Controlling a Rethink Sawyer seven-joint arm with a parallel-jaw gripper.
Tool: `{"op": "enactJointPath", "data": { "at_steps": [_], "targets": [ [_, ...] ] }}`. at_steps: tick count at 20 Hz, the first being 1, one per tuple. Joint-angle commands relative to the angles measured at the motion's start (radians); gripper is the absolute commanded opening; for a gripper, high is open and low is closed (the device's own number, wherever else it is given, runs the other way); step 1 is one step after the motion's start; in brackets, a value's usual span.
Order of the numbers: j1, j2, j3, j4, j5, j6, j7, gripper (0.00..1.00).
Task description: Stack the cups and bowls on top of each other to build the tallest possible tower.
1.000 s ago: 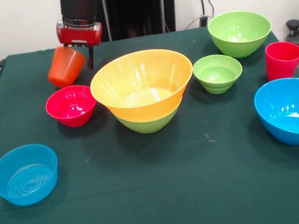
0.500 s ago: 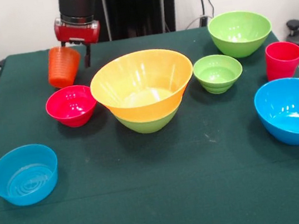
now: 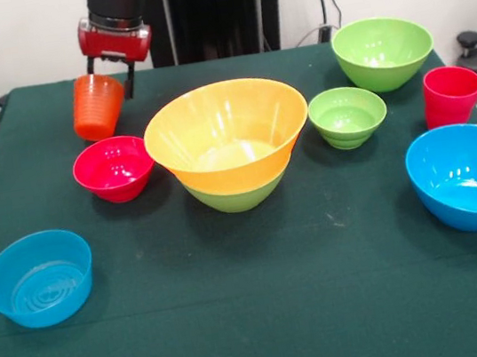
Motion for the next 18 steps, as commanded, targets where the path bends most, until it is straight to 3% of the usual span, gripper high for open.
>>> {"op": "enactJointPath", "data": {
  "at_steps": [1,7,9,13,18],
  "targets": [
    [0.024,0.017,0.013,-0.104,0.011,-0.055,0.041,1.00],
    [0.008,0.027,0.007,-0.156,-0.013,-0.167,0.004,1.00],
    [-0.023,0.003,0.050,-0.150,-0.052,-0.154,0.015,1.00],
    [-0.023,0.027,0.027,-0.142,0.001,-0.325,-0.003,1.00],
    [-0.067,0.041,0.084,-0.144,-0.014,-0.495,0.000,1.00]
  ]
}}
